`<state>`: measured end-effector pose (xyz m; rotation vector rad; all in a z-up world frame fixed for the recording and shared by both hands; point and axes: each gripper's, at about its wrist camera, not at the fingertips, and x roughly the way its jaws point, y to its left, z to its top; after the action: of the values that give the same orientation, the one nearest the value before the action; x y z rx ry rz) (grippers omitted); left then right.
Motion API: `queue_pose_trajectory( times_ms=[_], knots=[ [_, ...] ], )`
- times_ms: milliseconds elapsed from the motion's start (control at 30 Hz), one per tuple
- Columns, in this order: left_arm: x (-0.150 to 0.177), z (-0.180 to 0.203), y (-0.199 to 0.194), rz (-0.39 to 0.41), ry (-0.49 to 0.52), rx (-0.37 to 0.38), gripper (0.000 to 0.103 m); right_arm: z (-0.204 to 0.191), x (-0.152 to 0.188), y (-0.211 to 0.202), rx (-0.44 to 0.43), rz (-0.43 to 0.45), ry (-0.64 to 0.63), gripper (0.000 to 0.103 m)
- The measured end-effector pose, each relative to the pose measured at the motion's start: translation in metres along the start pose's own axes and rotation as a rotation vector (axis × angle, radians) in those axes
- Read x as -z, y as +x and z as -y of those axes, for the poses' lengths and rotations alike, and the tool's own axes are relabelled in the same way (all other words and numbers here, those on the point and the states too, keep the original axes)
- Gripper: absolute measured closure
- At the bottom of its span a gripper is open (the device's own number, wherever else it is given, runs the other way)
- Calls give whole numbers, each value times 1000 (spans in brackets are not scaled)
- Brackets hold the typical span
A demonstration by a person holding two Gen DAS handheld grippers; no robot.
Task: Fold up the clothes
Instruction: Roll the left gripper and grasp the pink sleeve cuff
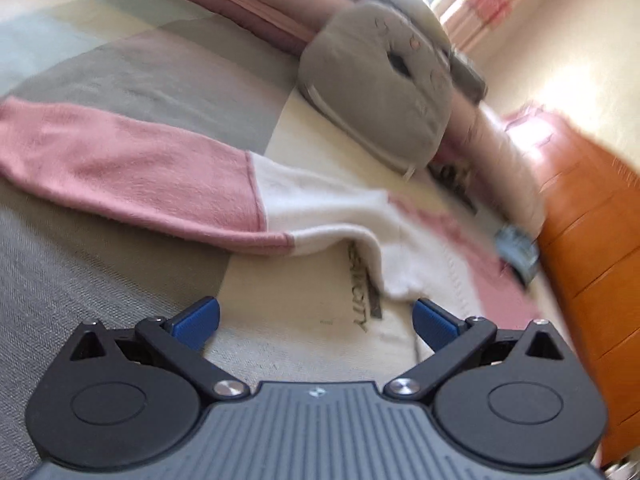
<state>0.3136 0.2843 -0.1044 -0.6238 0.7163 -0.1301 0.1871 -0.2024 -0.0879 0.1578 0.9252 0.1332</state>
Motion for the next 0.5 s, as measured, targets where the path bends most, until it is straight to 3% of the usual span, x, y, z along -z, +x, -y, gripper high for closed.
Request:
queue_pose_trajectory(
  times_ms=[267,433,500],
  knots=[
    [-26,-43,7,122,-181,70,1,-14,-2,1,-15,-3,-8,0],
    [-45,-66,5,167,-246,49,1,-14,-2,2,-14,-6,-2,0],
    [-51,-80,4,196,-319,53,5,-13,-2,1,-16,-5,0,0]
  ],
)
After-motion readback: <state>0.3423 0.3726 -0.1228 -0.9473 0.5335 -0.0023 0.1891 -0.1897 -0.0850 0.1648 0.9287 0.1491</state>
